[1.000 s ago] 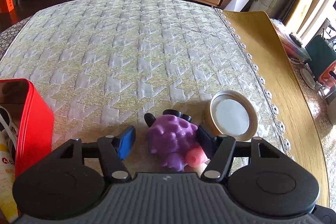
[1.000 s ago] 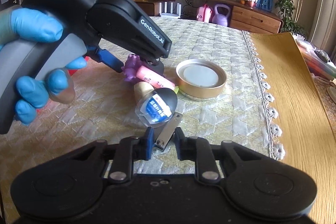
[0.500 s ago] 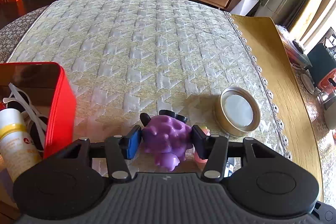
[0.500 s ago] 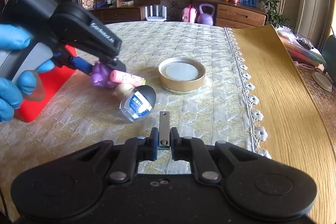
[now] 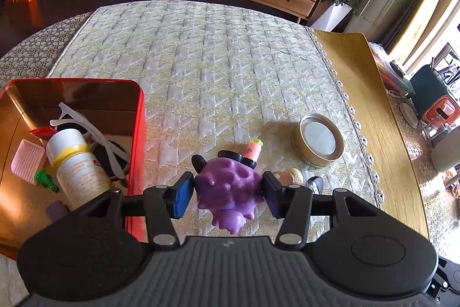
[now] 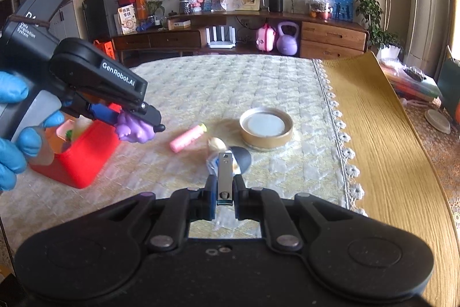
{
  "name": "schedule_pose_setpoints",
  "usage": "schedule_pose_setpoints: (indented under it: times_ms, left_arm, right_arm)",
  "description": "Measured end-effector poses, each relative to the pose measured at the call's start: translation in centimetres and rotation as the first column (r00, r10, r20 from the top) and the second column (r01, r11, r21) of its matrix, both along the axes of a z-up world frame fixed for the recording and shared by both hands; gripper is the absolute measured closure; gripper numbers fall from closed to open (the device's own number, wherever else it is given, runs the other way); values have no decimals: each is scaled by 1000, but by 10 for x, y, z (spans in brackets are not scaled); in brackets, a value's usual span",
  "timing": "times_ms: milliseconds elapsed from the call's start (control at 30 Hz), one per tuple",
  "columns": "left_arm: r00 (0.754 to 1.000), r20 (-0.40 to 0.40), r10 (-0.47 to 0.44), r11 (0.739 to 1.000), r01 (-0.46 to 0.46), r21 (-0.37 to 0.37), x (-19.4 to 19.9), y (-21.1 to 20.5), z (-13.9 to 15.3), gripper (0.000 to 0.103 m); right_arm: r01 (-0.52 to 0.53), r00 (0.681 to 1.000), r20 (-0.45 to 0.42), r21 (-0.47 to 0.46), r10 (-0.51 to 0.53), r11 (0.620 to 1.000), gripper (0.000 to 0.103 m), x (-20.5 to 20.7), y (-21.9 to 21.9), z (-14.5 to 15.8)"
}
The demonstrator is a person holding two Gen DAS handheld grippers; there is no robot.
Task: Organize rigid objects
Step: 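Carry the clipper in the right tool while the left tool carries the purple toy over the tin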
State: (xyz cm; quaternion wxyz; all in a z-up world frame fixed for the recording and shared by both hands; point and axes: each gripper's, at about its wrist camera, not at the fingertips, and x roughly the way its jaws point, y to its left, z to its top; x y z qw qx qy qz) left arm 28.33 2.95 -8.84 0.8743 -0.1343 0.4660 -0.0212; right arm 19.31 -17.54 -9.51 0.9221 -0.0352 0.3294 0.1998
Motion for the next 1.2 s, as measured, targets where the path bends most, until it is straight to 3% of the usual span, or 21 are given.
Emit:
schedule_pose_setpoints:
  times_ms: [667,967,1200]
  left_arm:
    - [996,33,80,997,-81,2,-67,89,43,51]
    - [992,20,126,991,-127,45,-78,134,35,51]
    - [994,10,105,990,-106,97,-76,153,17,51]
  right_arm:
    - [-138,990,29,52,136,989,92,-19,68,45]
    - [-220,975,7,68,220,973,92,-5,113,48]
    - [-273,961,-27,63,275,960,92,14,150,39]
